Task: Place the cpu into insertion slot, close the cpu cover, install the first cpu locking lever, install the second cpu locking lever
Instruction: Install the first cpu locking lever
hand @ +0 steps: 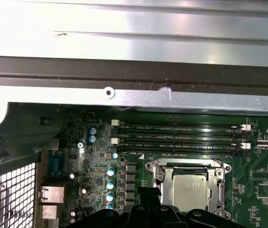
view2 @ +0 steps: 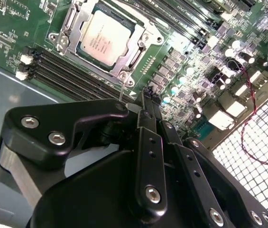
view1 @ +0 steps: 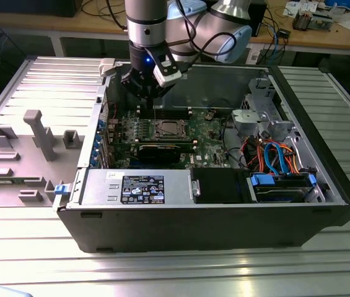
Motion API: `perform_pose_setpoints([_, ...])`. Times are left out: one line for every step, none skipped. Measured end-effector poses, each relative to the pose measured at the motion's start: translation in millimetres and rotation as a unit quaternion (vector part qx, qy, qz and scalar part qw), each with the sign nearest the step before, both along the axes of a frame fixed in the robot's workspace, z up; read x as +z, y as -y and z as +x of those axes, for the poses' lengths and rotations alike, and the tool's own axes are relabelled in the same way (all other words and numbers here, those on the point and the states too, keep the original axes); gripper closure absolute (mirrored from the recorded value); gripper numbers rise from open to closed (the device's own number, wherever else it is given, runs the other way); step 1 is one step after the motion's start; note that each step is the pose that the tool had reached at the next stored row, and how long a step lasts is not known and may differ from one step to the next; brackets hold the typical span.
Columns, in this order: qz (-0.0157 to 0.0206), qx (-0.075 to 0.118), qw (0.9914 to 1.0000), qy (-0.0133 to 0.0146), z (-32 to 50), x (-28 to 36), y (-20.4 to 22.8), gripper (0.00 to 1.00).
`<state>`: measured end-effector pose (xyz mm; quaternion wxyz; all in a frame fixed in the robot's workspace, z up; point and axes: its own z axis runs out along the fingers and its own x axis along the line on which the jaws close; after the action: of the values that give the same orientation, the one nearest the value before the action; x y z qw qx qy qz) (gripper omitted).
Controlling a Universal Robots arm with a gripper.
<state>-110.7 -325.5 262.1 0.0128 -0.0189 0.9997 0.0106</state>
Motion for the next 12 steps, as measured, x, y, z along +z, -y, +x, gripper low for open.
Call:
perform_pose_setpoints([0.0000, 0.000, 1.00000, 0.0000, 0.0, 0.0, -0.3, 0.89])
perform_pose_setpoints([0.0000, 0.000, 1.00000, 0.0000, 0.0, 0.0, -0.6, 0.89])
perform_pose_setpoints([0.0000, 0.000, 1.00000, 0.0000, 0.0, 0.0, -0.8, 0.89])
perform_pose_setpoints([0.0000, 0.000, 1.00000, 0.0000, 0.0, 0.0, -1.0, 0.89])
perform_pose_setpoints([0.0000, 0.000, 1.00000, 0.0000, 0.0, 0.0, -1.1, 0.89])
perform_pose_setpoints([0.0000, 0.000, 1.00000, 0.0000, 0.2, 0.0, -1.1, 0.89])
perform_pose_setpoints([0.0000, 0.000, 1.00000, 0.0000, 0.2, 0.0, -1.3, 0.89])
perform_pose_setpoints([0.0000, 0.000, 1.00000, 0.0000, 0.2, 0.0, -1.3, 0.89])
perform_pose_setpoints([0.0000, 0.000, 1.00000, 0.0000, 0.2, 0.0, -1.3, 0.89])
perform_pose_setpoints([0.0000, 0.000, 1.00000, 0.0000, 0.2, 0.0, -1.3, 0.89])
perform_pose_setpoints([0.0000, 0.000, 1.00000, 0.0000, 0.2, 0.0, -1.4, 0.89])
perform_pose_setpoints([0.0000, 0.000, 1.00000, 0.0000, 0.2, 0.0, -1.4, 0.89])
